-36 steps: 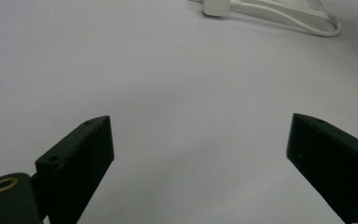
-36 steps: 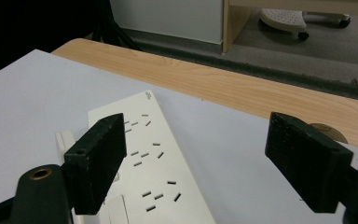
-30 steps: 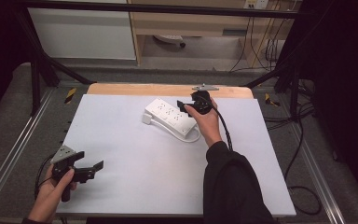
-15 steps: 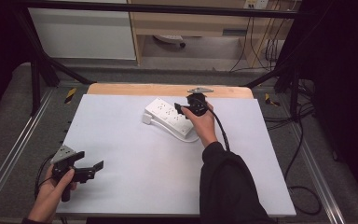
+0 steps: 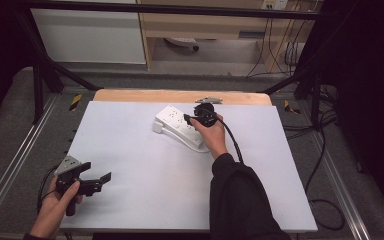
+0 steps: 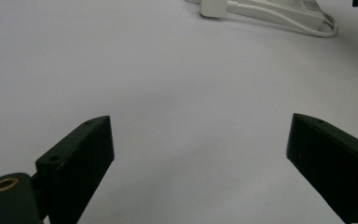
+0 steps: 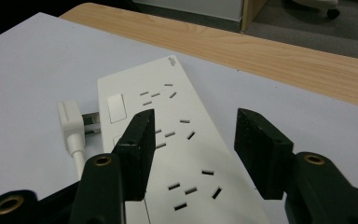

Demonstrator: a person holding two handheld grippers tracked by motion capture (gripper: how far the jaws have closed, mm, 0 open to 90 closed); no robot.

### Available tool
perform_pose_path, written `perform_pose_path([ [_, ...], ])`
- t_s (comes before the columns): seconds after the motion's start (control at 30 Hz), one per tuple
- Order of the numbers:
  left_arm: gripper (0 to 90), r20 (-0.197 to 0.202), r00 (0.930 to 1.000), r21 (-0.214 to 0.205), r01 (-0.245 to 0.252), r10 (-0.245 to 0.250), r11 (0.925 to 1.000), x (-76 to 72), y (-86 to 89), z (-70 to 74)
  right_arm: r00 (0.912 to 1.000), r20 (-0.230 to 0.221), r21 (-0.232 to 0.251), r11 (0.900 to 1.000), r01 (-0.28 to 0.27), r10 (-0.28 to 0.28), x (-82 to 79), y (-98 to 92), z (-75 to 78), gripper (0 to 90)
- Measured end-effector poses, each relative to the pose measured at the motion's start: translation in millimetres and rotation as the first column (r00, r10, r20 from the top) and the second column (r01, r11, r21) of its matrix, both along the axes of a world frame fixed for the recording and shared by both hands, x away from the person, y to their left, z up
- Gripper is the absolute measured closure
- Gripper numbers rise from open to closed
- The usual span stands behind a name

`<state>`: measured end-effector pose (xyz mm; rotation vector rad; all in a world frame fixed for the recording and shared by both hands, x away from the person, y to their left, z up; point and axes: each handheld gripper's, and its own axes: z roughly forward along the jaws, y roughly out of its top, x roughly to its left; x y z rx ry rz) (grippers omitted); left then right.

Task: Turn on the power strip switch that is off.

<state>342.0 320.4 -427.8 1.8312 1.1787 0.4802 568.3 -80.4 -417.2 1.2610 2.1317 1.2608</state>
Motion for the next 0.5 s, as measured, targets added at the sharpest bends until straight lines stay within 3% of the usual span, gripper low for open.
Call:
perform_pose_path([
  [0.5, 7.5, 0.0, 1.0, 0.001, 0.002, -0.002, 1.0, -0.1, -0.2, 0.2, 0.9987, -0.017, 0.006, 0.9988, -0.049, 0.049, -3.0, 13.5, -8.9, 67.1],
])
